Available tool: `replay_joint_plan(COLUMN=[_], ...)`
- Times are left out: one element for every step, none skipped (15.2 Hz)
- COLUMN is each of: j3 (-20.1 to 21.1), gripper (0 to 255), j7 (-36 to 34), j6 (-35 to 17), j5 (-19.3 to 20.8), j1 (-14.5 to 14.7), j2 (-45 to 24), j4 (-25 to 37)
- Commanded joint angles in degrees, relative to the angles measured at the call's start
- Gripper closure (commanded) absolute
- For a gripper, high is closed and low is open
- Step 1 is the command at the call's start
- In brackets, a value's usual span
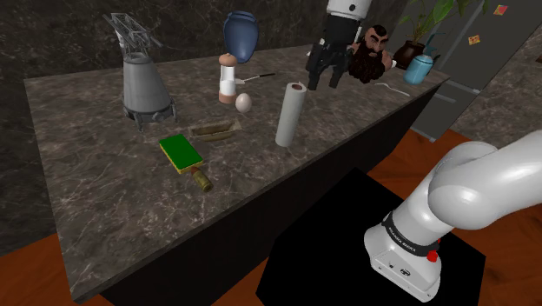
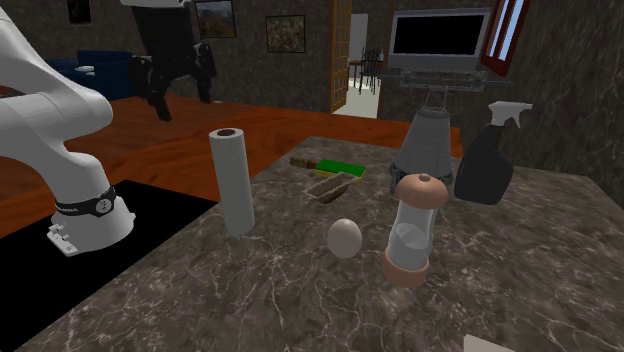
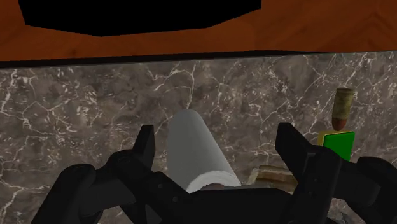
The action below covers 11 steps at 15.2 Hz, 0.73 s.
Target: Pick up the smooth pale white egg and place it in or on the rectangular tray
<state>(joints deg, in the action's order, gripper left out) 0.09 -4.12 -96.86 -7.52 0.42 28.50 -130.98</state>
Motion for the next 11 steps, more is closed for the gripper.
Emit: replay_joint_plan(j3=[0.5,0.7,0.8,0.9,1.0,1.1,1.2,1.2,1.3,1.3,1.3], gripper=[0,0,0,0,0,0,0,0,0,0,0], j7=[-1.6,-2.3,-3.1,-3.8,-4.5,-5.2,-5.9,-6.6,-7.3,-8.0,-8.7], j6=[-2.3,-3.3,-4.3,-5.2,-6.0,-6.8,-7.5,-8.1,-8.6,-9.1,-9.5], j5=[-0.5,-0.7,-0.9,-1.0,-1.2,-1.3,-1.4,-1.5,-1.6,-1.7,-1.8], j1=[-0.1,-0.2,-0.3,-0.3,-0.4,-0.4,-0.5,-0.5,-0.6,-0.6,-0.7], j2=[-4.7,-6.9,-9.1,-11.4,-13.6,-15.8,-18.1,-20.3,-22.6,-24.8,-27.1], j4=[2.3,3.5,4.7,6.0,7.3,8.8,10.3,11.8,13.5,15.2,17.0])
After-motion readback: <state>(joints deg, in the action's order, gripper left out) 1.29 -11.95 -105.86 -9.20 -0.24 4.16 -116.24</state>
